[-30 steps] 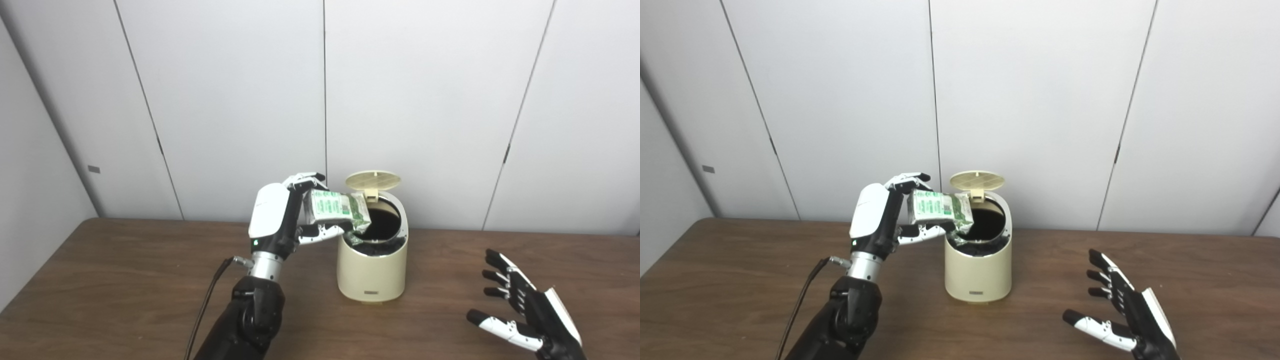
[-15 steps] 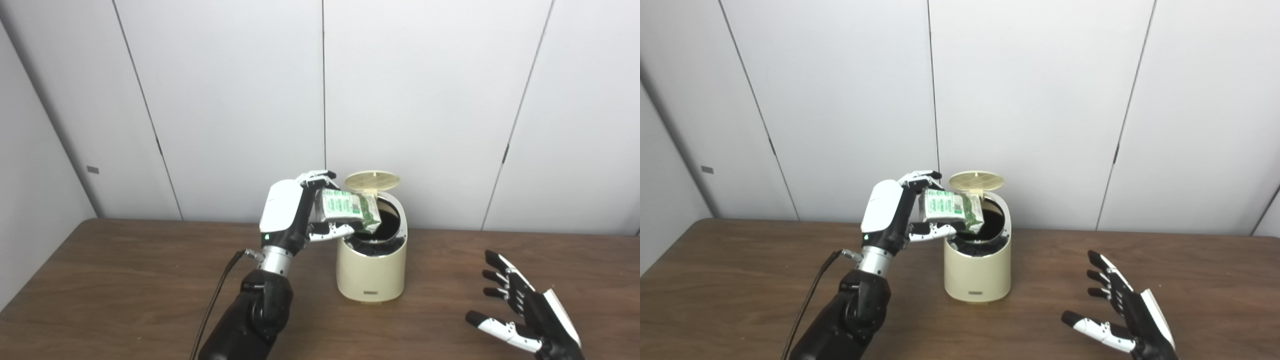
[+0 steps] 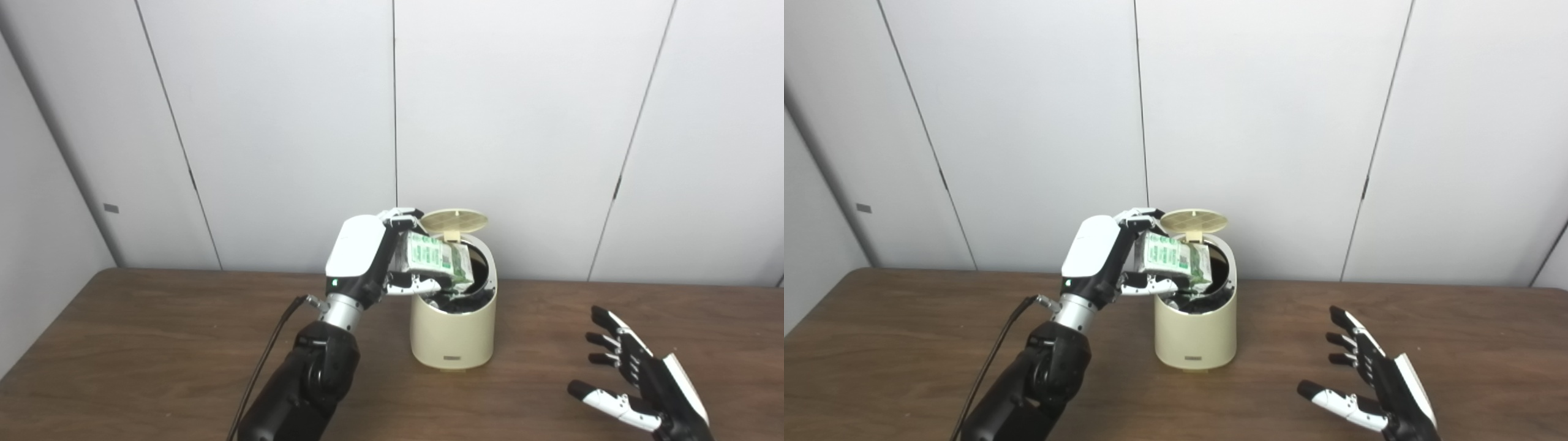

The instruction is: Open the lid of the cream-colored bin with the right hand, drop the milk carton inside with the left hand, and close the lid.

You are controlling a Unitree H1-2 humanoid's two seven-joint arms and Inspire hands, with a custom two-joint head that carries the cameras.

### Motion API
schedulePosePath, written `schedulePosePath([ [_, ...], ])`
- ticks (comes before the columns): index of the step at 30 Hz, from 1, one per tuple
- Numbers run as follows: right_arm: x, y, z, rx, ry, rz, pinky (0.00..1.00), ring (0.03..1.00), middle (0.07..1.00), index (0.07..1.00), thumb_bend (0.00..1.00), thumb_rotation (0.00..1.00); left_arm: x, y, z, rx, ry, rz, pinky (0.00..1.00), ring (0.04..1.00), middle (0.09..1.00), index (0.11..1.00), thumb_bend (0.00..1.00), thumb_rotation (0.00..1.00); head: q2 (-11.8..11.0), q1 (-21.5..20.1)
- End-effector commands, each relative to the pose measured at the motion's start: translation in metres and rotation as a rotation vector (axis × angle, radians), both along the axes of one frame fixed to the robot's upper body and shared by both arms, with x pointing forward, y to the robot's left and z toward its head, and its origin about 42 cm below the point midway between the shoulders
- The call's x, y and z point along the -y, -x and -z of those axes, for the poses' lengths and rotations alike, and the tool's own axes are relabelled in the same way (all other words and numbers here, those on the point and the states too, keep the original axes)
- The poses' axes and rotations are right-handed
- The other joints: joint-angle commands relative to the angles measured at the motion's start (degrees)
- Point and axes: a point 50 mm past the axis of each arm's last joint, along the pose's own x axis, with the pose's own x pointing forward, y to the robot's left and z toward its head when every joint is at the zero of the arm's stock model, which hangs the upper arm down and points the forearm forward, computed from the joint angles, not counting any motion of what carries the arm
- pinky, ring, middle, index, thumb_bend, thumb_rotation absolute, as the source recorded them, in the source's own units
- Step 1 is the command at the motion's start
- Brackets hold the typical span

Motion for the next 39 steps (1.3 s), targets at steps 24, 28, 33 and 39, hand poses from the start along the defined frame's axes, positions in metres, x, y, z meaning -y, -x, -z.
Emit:
schedulePosePath([
  [24,-0.003,-0.006,-0.019,0.075,0.001,-0.011,0.75,0.837,0.911,0.897,0.81,0.45,-0.009,0.0,-0.044,0.112,-0.034,-0.032,0.59,0.746,0.775,0.495,0.52,0.05,0.24,0.23],
  [28,-0.003,-0.006,-0.019,0.074,0.004,-0.01,0.75,0.834,0.911,0.897,0.81,0.46,-0.01,-0.002,-0.038,0.101,-0.029,-0.036,0.59,0.735,0.781,0.495,0.52,0.05,0.28,0.15],
  [33,-0.005,-0.004,-0.02,0.074,0.007,-0.005,0.73,0.825,0.906,0.892,0.81,0.46,-0.01,-0.005,-0.033,0.091,-0.04,-0.037,0.58,0.733,0.778,0.496,0.52,0.05,0.27,-0.08],
  [39,-0.005,-0.003,-0.021,0.072,0.012,-0.001,0.74,0.827,0.909,0.898,0.79,0.43,-0.008,-0.005,-0.032,0.071,-0.05,-0.035,0.6,0.763,0.803,0.498,0.52,0.05,0.39,-0.08],
])
